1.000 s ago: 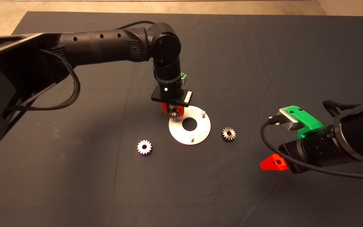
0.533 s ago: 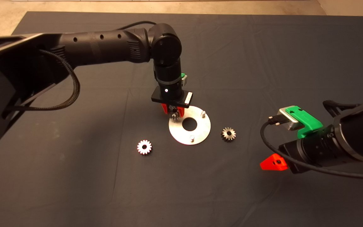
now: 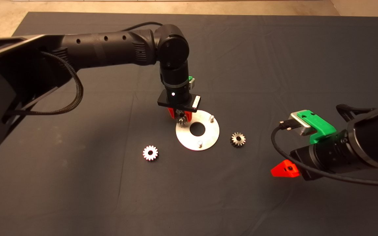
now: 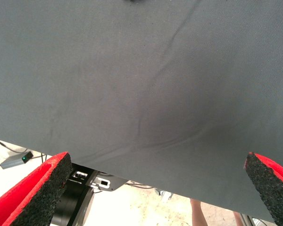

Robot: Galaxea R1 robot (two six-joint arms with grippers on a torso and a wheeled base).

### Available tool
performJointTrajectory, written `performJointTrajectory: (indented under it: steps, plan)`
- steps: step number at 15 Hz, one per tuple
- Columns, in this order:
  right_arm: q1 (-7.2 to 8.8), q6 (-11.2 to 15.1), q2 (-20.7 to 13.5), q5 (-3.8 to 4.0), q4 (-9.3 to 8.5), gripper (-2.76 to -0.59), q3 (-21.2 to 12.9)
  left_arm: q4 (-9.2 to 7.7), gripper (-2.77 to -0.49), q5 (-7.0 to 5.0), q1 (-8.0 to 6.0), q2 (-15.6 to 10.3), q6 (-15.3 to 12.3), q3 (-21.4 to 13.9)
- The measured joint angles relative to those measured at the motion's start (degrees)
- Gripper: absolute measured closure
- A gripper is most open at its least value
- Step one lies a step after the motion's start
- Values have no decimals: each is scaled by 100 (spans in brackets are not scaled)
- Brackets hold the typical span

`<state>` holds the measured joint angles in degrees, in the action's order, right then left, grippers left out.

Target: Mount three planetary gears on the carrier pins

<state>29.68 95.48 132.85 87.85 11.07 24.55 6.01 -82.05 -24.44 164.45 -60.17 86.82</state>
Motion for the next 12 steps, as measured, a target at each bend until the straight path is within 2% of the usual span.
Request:
performJointTrajectory:
  steps: [6,8,10,11,12]
  plan:
    - [0,-1,0,0,0,-275,0,0,-104,0,0,0,12,6]
    - [0,0,0,0,1,-275,0,-4,-116,2,-2,2,12,9]
    - [0,0,0,0,0,-275,0,-4,-117,2,-2,0,17,9]
    - [0,0,0,0,0,-275,0,-6,-130,2,-2,0,23,9]
    - [0,0,0,0,0,-275,0,-5,-132,2,-2,0,23,9]
